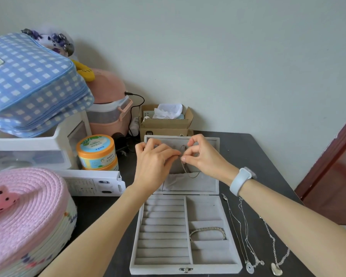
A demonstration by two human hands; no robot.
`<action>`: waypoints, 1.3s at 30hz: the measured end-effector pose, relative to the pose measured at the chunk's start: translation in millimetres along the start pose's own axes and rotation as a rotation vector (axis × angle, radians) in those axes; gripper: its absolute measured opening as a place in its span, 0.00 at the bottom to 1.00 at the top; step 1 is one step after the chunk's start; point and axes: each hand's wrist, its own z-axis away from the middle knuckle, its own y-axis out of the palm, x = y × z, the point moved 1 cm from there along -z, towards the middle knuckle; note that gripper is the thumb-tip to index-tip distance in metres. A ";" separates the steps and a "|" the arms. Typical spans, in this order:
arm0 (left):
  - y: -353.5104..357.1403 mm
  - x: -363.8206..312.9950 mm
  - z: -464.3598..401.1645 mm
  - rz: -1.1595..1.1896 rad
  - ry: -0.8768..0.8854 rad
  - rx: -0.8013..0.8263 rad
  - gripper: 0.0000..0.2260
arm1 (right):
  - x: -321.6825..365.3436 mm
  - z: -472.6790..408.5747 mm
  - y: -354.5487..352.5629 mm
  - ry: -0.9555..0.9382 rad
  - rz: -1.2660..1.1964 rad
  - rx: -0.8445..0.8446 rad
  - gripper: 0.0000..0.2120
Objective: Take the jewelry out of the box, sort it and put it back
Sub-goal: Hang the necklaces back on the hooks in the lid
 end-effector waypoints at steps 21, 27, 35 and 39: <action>-6.0 -6.6 9.4 -0.323 -0.142 0.032 0.09 | -19.1 -11.9 8.8 -0.129 0.283 -0.280 0.05; 1.9 -8.3 -10.6 -0.411 -0.110 0.078 0.08 | -24.2 -29.5 12.2 -0.133 0.349 -0.520 0.05; 6.4 -13.4 -16.2 -0.481 0.028 0.165 0.12 | -32.2 -29.0 18.4 -0.229 0.601 -0.634 0.07; 11.7 -13.3 -9.0 -0.444 -0.001 0.208 0.11 | -45.0 -17.5 25.6 -0.258 0.704 -0.601 0.05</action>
